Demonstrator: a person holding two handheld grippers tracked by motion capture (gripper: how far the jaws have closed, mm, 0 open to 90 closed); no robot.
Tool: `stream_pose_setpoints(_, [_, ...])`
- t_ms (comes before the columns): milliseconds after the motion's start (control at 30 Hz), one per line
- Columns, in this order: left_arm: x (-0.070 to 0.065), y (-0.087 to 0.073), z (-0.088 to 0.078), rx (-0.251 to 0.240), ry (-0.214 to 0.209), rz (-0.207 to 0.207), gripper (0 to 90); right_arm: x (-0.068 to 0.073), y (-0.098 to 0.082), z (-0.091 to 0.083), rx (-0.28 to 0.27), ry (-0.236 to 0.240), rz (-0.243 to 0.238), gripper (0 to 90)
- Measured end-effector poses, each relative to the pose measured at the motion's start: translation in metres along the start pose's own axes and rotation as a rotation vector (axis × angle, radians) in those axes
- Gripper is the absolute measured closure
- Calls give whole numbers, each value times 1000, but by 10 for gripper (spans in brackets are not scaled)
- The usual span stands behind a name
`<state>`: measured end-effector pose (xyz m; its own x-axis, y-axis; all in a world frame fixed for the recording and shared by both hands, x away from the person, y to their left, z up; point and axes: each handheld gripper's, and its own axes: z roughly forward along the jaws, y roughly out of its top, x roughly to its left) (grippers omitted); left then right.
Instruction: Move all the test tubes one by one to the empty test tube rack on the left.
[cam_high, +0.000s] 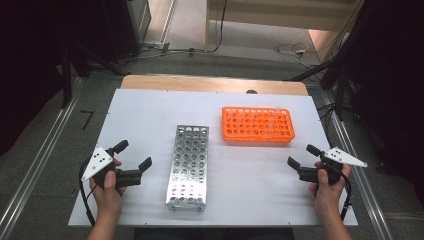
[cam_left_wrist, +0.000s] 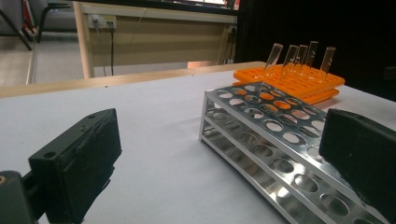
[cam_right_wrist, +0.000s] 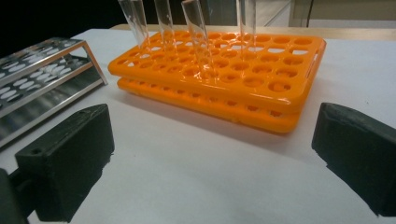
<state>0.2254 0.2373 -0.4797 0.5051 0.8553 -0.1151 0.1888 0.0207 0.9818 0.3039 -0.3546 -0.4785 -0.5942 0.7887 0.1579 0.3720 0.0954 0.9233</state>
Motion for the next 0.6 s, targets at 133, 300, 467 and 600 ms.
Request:
stream_pose_setpoints(133, [-1, -1, -2, 7, 4, -8, 0, 4, 8, -1, -5, -7, 2, 0])
stream_pose_setpoints(300, [-3, -1, -5, 1, -3, -32, 0, 6, 18, 6, 13, -11, 14, 0])
stream_pose_setpoints(467, [-7, -1, -4, 9, -12, -30, 0, 3, 28, 18, 31, -8, 31, 17])
stream_pose_setpoints(600, [-10, 0, -3, 17, -33, -28, 0, 0, 38, 26, 32, -30, 46, 39])
